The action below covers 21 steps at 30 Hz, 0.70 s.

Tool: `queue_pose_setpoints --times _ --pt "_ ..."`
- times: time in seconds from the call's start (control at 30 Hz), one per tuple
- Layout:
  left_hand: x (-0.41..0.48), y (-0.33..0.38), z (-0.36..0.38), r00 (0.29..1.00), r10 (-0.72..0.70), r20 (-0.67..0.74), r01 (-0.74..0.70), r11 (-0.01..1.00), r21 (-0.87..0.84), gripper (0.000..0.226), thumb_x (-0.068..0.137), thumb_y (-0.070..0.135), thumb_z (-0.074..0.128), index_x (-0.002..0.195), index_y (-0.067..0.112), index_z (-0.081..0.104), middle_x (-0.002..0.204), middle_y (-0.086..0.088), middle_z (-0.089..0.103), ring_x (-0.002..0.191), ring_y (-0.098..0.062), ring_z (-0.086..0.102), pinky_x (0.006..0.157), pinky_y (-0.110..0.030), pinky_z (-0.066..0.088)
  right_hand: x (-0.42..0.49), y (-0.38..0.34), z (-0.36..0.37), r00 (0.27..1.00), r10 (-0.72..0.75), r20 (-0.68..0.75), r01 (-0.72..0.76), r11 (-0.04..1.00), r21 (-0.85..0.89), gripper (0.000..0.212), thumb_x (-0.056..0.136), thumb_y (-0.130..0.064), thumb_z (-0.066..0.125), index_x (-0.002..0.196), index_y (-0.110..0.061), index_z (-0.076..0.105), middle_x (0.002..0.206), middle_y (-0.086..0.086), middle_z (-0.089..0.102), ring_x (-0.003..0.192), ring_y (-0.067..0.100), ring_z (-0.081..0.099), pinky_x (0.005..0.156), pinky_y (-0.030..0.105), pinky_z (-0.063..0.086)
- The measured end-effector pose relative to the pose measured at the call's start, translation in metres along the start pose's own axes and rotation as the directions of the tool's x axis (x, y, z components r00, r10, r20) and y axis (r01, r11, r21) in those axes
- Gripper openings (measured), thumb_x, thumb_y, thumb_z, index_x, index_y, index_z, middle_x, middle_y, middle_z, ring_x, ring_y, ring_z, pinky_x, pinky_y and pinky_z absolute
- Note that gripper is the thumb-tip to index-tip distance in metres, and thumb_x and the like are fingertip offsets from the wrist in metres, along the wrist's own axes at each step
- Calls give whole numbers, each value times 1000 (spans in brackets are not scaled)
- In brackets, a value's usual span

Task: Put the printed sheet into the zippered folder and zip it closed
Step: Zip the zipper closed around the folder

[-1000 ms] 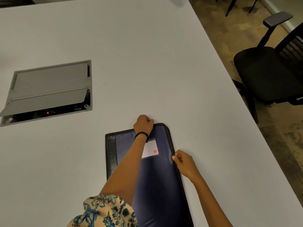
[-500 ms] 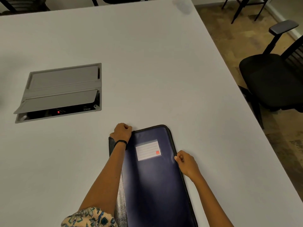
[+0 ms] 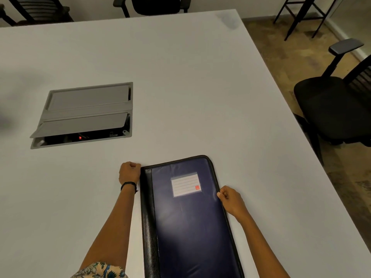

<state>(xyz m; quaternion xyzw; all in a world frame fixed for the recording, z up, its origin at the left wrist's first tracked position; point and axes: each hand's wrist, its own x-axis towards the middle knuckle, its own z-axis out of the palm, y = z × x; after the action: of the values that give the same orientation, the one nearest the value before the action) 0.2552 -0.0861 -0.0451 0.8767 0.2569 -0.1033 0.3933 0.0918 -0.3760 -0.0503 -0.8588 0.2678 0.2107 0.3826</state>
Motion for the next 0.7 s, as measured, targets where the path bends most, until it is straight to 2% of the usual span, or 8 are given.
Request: queue_pose_setpoints --times 0.1,0.17,0.23,0.33,0.43,0.57,0.7 --pt "-5 -3 2 1000 -22 9 23 998 -53 15 88 13 55 78 4 60 90 -19 66 86 -34 60 78 -38 48 -1 1 1 1000 4 -18 -3 1000 31 18 95 -23 47 80 -14 48 84 8 58 75 18 53 71 25 42" --pt "-8 -5 3 1000 -18 18 19 997 -68 18 90 17 55 88 0 62 99 -20 67 94 -37 61 80 -38 47 -2 1 2 999 12 -42 -9 997 71 20 94 -22 49 78 -12 50 83 9 59 75 19 55 72 28 45" --pt "-10 -8 2 999 4 35 -1 996 -89 16 91 20 55 87 5 59 103 -20 67 97 -36 61 82 -39 47 -3 3 4 996 29 -82 -19 992 121 21 93 -22 52 81 -6 57 87 16 65 78 24 59 75 31 48" --pt "-14 -18 -2 997 19 77 -10 993 -118 9 92 17 54 90 9 55 104 -19 65 95 -36 61 87 -43 49 -7 5 10 988 44 -148 -19 986 167 23 92 -22 55 88 0 62 93 18 68 80 25 61 76 30 49" --pt "-20 -30 -7 988 15 153 11 985 -169 8 92 10 52 96 5 57 98 -16 61 85 -27 56 90 -47 51 -14 6 13 980 45 -195 -1 975 221 19 91 -19 56 79 -5 59 91 20 69 74 21 58 73 27 48" --pt "-41 -46 -17 966 32 255 7 989 -149 9 93 13 53 88 6 55 87 -11 58 71 -24 54 75 -38 52 -28 14 17 975 46 -219 14 965 263 17 89 -17 59 76 -7 56 89 22 69 72 23 58 71 27 47" --pt "-64 -69 -30 923 -1 384 31 997 -72 24 95 22 53 75 8 55 73 -11 59 66 -23 56 54 -24 46 -46 24 20 965 41 -260 25 970 243 19 88 -17 61 92 2 59 92 17 65 80 28 60 73 28 47"
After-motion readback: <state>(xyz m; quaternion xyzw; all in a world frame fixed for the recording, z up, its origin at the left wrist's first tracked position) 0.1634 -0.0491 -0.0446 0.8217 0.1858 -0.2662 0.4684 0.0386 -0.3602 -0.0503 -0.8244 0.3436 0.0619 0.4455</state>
